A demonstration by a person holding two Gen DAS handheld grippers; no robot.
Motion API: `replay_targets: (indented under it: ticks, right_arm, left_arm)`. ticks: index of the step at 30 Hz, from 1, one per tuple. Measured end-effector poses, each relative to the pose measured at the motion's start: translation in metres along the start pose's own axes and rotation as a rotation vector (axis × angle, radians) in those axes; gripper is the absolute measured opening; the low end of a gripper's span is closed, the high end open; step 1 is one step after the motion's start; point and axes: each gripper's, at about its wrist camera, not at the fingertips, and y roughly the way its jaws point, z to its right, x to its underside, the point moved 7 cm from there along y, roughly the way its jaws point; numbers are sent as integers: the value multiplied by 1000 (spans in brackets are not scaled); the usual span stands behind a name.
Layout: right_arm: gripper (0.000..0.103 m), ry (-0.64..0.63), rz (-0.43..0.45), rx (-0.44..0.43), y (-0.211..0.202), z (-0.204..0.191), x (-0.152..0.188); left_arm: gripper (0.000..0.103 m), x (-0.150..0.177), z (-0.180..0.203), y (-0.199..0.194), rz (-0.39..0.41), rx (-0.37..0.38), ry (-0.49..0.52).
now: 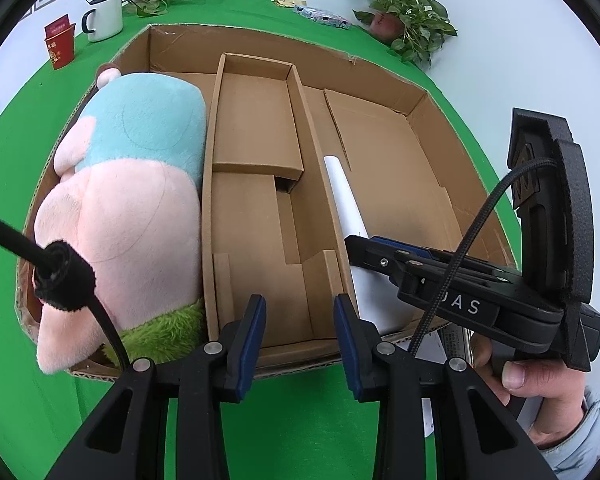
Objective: Organize objects
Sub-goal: 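Open both grippers and withdraw them from the hair dryer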
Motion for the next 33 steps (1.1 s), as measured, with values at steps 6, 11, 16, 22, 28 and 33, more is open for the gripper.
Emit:
replay_targets:
  ticks: [6, 11, 16, 22, 28, 33]
  right_arm:
    - [82, 2, 188, -6, -35, 5, -4]
    - [88, -47, 483, 95, -108, 11, 14]
    - [102, -142, 648, 195, -148, -3, 55]
    - [103, -192, 610, 243, -140, -13, 92]
    - [103, -218, 598, 328, -142, -11, 115]
    - [103, -254, 600, 351, -142, -13, 132]
  left_arm:
    - [33, -4, 5, -15, 71, -31, 28]
    - [40, -7, 14, -62, 311, -192, 90]
    - [102, 13, 35, -117, 577, -308, 113]
    - [102, 42, 49, -143, 604, -296, 109]
    - [102, 74, 51, -149, 605, -318, 90]
    - [102, 102, 57, -141, 591, -334, 102]
